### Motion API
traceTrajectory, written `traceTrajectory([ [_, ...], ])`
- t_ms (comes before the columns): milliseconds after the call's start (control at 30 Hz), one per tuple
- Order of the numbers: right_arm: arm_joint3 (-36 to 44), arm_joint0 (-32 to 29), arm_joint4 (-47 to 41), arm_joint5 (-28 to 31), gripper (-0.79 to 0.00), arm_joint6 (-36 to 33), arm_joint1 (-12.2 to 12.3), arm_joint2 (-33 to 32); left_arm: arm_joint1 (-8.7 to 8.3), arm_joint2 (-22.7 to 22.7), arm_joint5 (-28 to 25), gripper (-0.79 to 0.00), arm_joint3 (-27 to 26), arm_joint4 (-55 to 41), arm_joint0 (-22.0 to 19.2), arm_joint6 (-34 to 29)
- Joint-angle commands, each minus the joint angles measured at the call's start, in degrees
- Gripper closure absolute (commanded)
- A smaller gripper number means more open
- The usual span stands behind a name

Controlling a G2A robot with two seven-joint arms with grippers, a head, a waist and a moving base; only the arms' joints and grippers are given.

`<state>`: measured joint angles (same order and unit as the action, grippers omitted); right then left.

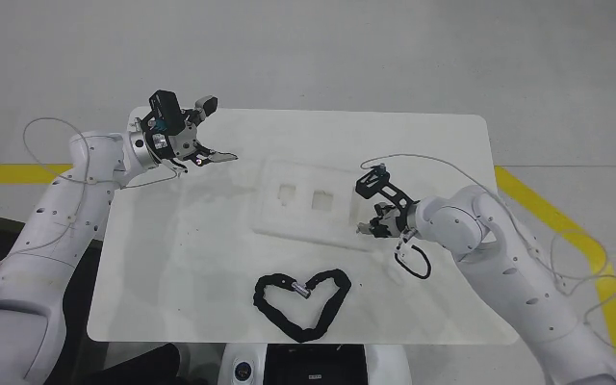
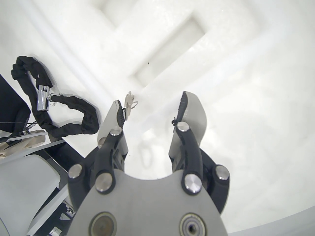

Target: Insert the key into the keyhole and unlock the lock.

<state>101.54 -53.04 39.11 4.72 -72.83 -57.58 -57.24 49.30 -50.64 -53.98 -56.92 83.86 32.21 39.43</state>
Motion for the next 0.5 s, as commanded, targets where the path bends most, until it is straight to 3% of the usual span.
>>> traceTrajectory([
  [0, 0.2, 0.1, 0.5, 0.0, -0.332, 0.1, 0.1, -0.3, 0.0, 0.0, 0.0, -0.785, 0.0, 0.0, 0.0, 0.0],
  [300, 3.5, 0.7, -0.8, 0.5, -0.459, -0.4, 0.2, -2.0, 0.0, 0.0, 0.0, -0.785, 0.0, 0.0, 0.0, 0.0],
  [467, 2.3, 1.0, -1.4, 0.8, -0.385, 0.1, -0.1, -0.7, 0.0, 0.0, 0.0, -0.785, 0.0, 0.0, 0.0, 0.0],
])
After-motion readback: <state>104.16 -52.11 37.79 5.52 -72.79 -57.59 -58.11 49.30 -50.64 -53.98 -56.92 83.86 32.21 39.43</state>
